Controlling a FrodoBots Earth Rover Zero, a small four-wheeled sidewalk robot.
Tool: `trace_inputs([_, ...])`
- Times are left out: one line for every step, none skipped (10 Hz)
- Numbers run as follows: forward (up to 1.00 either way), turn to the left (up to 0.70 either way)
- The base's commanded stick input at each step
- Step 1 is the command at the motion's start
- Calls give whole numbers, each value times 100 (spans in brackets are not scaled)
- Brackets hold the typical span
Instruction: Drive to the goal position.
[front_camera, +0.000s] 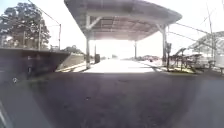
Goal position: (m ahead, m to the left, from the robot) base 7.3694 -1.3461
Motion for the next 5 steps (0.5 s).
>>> trace_inputs([70,0])
trace_inputs([70,0])
trace_inputs([70,0])
trace_inputs([70,0])
trace_inputs([70,0])
